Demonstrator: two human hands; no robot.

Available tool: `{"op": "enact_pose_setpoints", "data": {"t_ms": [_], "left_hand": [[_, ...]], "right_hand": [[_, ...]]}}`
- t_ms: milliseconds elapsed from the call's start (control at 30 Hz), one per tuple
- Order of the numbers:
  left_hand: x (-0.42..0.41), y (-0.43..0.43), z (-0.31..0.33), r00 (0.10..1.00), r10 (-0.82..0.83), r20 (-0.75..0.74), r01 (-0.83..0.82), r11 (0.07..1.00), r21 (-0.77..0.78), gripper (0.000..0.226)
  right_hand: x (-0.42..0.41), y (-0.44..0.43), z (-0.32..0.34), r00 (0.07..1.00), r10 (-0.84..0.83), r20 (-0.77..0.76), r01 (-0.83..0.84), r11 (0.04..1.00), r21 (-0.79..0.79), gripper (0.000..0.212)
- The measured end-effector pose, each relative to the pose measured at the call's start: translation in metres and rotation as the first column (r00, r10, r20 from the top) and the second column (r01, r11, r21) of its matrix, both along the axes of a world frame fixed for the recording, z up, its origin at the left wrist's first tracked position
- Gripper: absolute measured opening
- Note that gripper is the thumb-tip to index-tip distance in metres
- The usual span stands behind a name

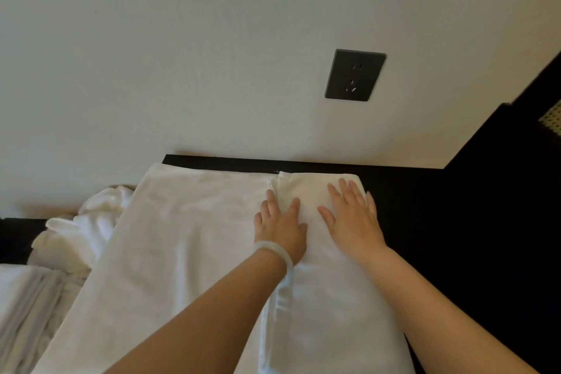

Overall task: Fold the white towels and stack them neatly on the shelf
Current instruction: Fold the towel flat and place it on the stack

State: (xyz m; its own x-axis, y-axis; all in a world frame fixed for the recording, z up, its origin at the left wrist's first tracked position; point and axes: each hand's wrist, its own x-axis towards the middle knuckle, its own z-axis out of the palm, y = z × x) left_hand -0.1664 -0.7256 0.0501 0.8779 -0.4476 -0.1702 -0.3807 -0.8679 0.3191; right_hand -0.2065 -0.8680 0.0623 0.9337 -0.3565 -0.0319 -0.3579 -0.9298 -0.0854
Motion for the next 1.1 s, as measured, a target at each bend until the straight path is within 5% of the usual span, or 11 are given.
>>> {"op": "enact_pose_setpoints", "data": {"t_ms": [200, 633, 800, 933, 1033, 1100], "left_hand": [[-0.004, 0.010, -0.026, 0.997, -0.015, 0.072, 0.016, 1.000, -0.016, 0.080], [-0.002, 0.011, -0.023, 0.998, 0.009, 0.068, -0.008, 1.000, -0.008, 0.065], [-0.004, 0.008, -0.023, 0.998, 0.004, 0.067, -0.006, 0.999, 0.033, 0.063], [-0.025, 0.000, -0.026, 0.963, -0.105, 0.249, 0.109, 0.994, -0.002, 0.062], [-0.048, 0.000, -0.035, 0.952, -0.224, 0.208, 0.226, 0.974, 0.015, 0.055], [-0.049, 0.003, -0.039, 0.966, -0.216, 0.144, 0.216, 0.976, 0.014, 0.059]], "right_hand": [[0.020, -0.051, -0.024, 0.990, -0.066, -0.122, 0.080, 0.991, 0.108, 0.065], [0.002, -0.034, -0.023, 0.995, -0.100, -0.023, 0.101, 0.994, 0.046, 0.069], [-0.017, -0.025, -0.039, 0.992, -0.119, -0.041, 0.124, 0.979, 0.165, 0.068], [-0.014, -0.023, -0.036, 0.989, -0.130, -0.071, 0.139, 0.980, 0.141, 0.067], [-0.014, -0.016, -0.022, 0.984, -0.130, -0.121, 0.138, 0.989, 0.060, 0.066], [-0.027, -0.003, -0.016, 0.997, -0.076, -0.023, 0.075, 0.997, -0.019, 0.068]]}}
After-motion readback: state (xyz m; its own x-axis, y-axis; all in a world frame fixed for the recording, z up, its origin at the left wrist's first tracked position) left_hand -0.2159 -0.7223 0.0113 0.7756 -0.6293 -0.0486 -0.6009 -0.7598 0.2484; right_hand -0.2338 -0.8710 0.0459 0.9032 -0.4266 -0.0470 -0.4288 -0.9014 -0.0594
